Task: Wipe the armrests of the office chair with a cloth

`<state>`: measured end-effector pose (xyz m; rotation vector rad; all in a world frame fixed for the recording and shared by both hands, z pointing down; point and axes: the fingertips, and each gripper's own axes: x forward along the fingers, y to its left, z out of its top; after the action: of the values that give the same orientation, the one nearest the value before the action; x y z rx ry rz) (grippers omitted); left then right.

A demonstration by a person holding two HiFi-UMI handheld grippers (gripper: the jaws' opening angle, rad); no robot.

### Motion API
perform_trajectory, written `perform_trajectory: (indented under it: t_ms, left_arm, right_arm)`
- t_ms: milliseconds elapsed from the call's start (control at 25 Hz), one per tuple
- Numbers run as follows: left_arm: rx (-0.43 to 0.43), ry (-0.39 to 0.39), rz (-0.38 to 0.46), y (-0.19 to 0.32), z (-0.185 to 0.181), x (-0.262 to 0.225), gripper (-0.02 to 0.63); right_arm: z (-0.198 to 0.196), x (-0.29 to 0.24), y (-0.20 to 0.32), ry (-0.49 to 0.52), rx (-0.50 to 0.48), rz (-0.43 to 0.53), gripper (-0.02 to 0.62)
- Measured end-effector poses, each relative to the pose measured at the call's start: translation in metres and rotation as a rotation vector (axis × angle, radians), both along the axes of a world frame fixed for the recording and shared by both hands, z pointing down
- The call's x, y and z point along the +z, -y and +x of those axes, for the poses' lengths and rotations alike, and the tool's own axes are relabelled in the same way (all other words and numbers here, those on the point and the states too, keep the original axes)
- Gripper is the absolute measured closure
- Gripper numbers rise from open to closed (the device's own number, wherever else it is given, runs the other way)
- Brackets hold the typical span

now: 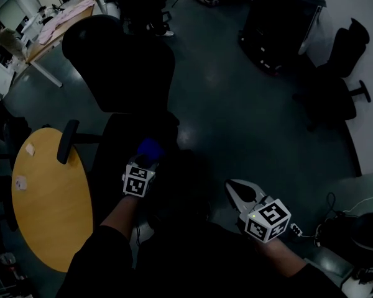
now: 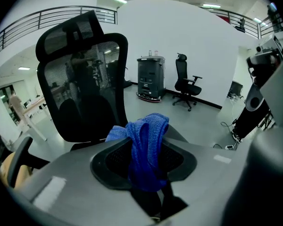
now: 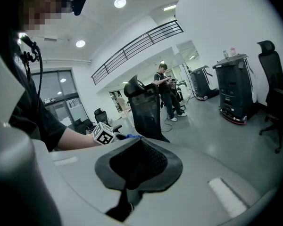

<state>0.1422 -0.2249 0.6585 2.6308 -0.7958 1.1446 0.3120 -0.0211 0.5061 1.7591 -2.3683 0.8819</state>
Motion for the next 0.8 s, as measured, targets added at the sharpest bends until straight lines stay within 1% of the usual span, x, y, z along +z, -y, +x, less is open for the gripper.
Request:
perform_trajectory:
  t_ms: [280,560,680,800]
  left_arm:
    - [-0.016,0.009,-0.026,-0.036,-0.027,0.005,0.446]
    - [-0.063,0.001,-0.050,-0.065,-0.061,0.006,0.446]
    - [-0.086,0.000,-0.066,-0.079,-0.070,0.005,0.446]
    - [-0.087,0.003,-0.077,-0.093,-0.077,0.006,0.446]
  right_arm:
    - [-0.017,-0.004,0.017,0.003,-0.076,0.014,0.589]
    - [-0.041,-0.008,0.036,0.006,-0.148,0.038,0.589]
    - [-0.051,-0.011,0.041,0.013,-0.178,0.043,0.589]
    - [-0.059,-0.012,0.045,0.017,-0.204,0.050,0.590]
